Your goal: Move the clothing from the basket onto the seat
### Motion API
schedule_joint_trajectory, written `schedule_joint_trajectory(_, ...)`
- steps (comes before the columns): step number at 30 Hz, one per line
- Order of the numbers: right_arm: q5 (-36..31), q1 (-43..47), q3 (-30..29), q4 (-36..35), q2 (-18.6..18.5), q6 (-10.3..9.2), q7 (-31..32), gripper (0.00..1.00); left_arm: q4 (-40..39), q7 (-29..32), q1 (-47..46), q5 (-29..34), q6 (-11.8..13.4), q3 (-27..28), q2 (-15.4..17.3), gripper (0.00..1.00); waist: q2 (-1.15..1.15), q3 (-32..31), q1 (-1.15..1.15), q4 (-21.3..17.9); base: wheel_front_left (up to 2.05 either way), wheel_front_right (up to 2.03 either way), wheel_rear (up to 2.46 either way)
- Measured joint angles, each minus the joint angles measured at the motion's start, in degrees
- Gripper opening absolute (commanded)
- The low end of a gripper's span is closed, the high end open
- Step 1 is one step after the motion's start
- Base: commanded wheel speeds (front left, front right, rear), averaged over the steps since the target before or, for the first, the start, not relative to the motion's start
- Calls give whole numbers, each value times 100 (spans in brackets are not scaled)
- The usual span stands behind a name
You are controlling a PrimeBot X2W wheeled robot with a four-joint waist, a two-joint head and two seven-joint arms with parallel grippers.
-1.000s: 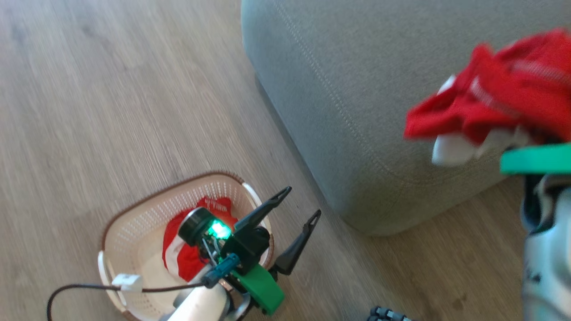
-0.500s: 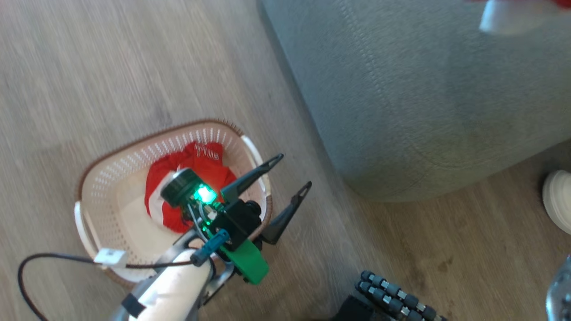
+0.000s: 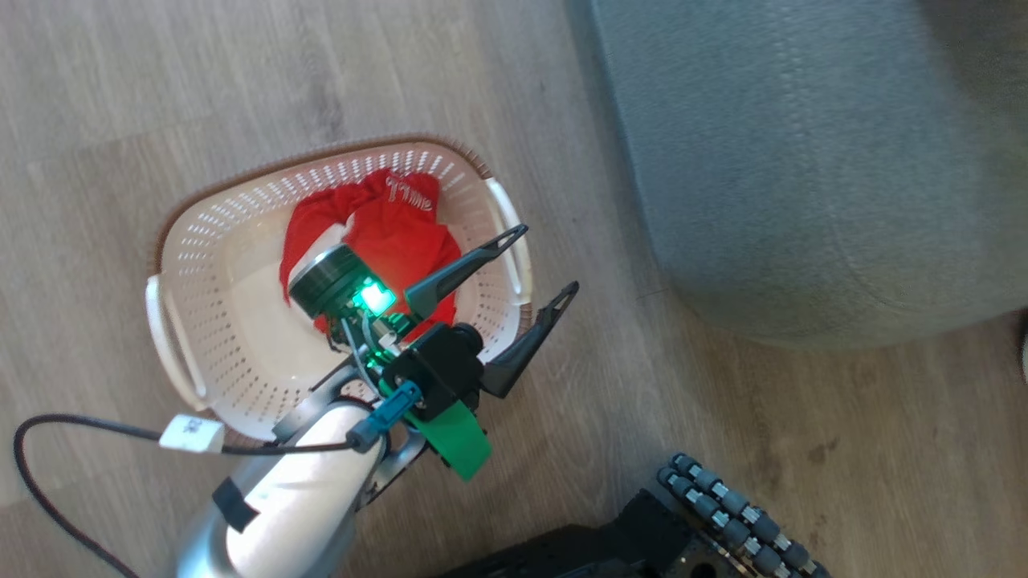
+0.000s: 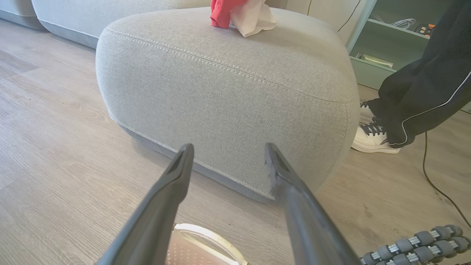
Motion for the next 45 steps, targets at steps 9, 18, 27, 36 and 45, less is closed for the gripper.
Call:
schedule_joint_trajectory(9,-615,-738,-668,545,-174,1,-1,0,-66,0,-53,36,-1,-110,-33,100,0,340,-1,338,0,0,0)
schedule_joint_trajectory(18,-1195,-932,-910,2352,-205,1,119,0,-66,-1,-104,96,13,2,-77,100,0,507,-1,503,0,0,0)
schedule_joint_trajectory(27,-1418,-1336,-984,3099,-313,1,249,0,-24,-25,-129,136,16,94,-92,100,0,589,-1,455,0,0,0)
schedule_joint_trajectory(36,-1543,-1337,-1099,3351,-311,1,158,100,-23,-25,-134,137,37,108,-107,100,0,476,-1,369,0,0,0)
schedule_joint_trajectory(45,-1641,-1326,-942,3627,-264,1,344,100,-96,-25,-137,124,36,115,-225,100,0,120,-1,342,0,0,0)
